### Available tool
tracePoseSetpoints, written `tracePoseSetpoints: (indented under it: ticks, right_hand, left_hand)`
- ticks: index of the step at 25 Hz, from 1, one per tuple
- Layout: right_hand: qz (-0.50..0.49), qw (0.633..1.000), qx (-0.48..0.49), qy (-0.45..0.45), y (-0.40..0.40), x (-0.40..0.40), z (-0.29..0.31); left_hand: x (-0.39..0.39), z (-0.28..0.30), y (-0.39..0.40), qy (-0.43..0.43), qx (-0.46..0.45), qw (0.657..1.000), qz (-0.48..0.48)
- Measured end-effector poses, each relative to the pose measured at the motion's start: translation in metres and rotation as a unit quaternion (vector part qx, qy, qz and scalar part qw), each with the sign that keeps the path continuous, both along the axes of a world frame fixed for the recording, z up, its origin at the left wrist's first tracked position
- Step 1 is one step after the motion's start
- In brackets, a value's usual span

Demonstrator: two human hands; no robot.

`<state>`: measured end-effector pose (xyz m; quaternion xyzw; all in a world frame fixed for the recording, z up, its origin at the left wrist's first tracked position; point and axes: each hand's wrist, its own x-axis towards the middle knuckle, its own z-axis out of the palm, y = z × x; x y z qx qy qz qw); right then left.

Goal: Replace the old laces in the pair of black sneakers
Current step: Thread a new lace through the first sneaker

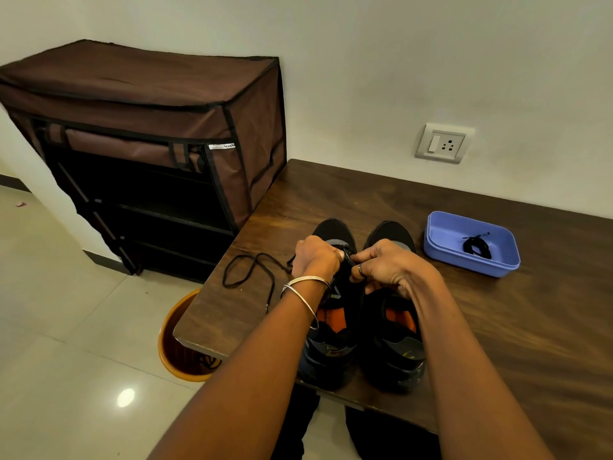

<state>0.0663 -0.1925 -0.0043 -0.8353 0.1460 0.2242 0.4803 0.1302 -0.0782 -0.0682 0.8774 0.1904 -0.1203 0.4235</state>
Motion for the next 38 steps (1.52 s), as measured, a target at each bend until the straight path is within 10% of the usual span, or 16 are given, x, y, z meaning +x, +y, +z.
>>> tracePoseSetpoints:
  ticks: [6, 10, 19, 23, 27, 32, 35, 38]
  right_hand:
    - [-0.083, 0.994, 0.069, -0.002, -0.006, 0.008, -0.005]
    - [-0.109, 0.976, -0.118, -0.146, 0.008, 0.024, -0.025]
    - [-0.098, 0.962, -0.228, -0.111, 0.013, 0.04, -0.037]
    - [-0.231, 0.952, -0.026, -0.199, -0.004, 0.034, -0.008]
    - [-0.371, 0.809, 0.325, -0.318, -0.014, 0.003, 0.039]
    - [-0.084, 0.947, -0.102, -0.291, -0.005, 0.012, 0.018]
    - [0.091, 0.943, -0.284, -0.151, 0.005, 0.021, -0.009]
    - [0.034, 0.946, -0.283, -0.157, 0.003, 0.025, -0.014]
  left_hand:
    - [0.001, 0.017, 0.009, 0.04, -0.063, 0.993, -0.092]
    - [-0.015, 0.041, 0.027, 0.008, -0.042, 0.977, -0.211]
    - [-0.027, 0.053, 0.036, -0.044, 0.089, 0.952, -0.291]
    - [-0.028, 0.05, 0.037, -0.063, 0.167, 0.94, -0.289]
    - [-0.03, 0.05, 0.038, -0.076, 0.159, 0.942, -0.285]
    - [-0.03, 0.052, 0.051, -0.067, 0.136, 0.95, -0.271]
    - [-0.026, 0.049, 0.066, -0.013, 0.057, 0.955, -0.29]
    - [-0.027, 0.048, 0.069, -0.027, 0.104, 0.948, -0.301]
